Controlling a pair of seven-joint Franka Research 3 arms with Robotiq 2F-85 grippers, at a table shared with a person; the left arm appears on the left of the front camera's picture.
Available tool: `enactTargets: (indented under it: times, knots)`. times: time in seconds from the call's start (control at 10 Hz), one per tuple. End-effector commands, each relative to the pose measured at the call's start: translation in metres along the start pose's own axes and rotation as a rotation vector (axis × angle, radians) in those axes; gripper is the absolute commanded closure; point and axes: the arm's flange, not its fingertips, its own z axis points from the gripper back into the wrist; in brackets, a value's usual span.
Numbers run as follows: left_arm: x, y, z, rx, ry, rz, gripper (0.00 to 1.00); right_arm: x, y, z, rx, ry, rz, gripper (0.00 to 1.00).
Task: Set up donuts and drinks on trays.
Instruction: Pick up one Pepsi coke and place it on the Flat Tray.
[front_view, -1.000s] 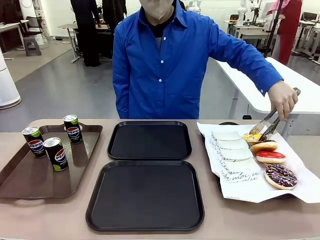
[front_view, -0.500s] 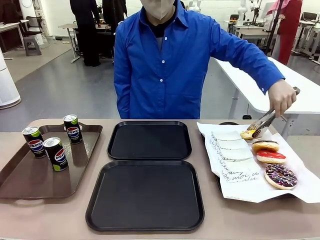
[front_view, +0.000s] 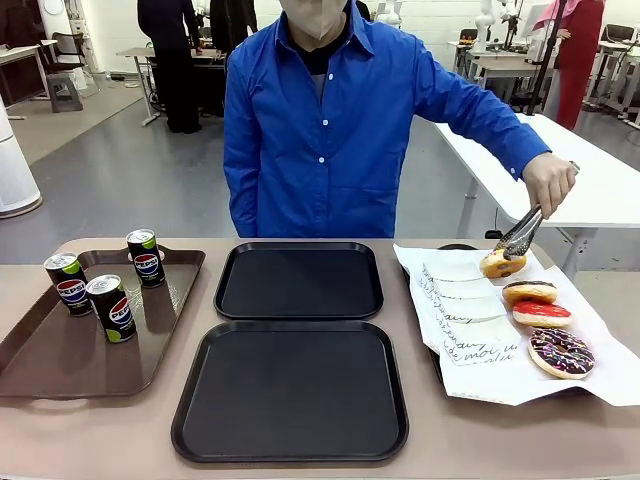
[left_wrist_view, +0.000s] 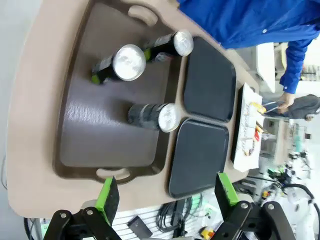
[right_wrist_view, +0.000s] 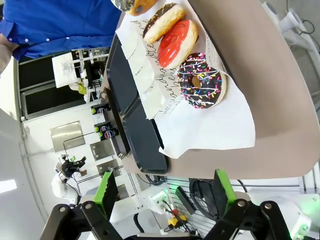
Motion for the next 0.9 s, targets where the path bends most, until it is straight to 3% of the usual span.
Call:
enactTargets:
  times: [0.0, 0.2, 0.4, 0.6, 0.8]
  knots:
    - [-0.002, -0.068, -0.004, 0.206, -0.059, -0.074, 0.00, 0.000, 0.000, 0.000, 0.012, 0.000, -0.001, 0.00]
    - [-0.002, -0.117, -0.041, 0.415, -0.004, -0.127, 0.00, 0.000, 0.000, 0.000, 0.012, 0.000, -0.001, 0.00]
    - [-0.010, -0.147, -0.107, 0.622, 0.062, -0.227, 0.00, 0.000, 0.000, 0.000, 0.012, 0.000, -0.001, 0.00]
    - [-0.024, -0.150, -0.166, 0.753, 0.115, -0.335, 0.00, 0.000, 0.000, 0.000, 0.012, 0.000, -0.001, 0.00]
    - [-0.031, -0.144, -0.209, 0.794, 0.154, -0.410, 0.00, 0.000, 0.000, 0.000, 0.012, 0.000, -0.001, 0.00]
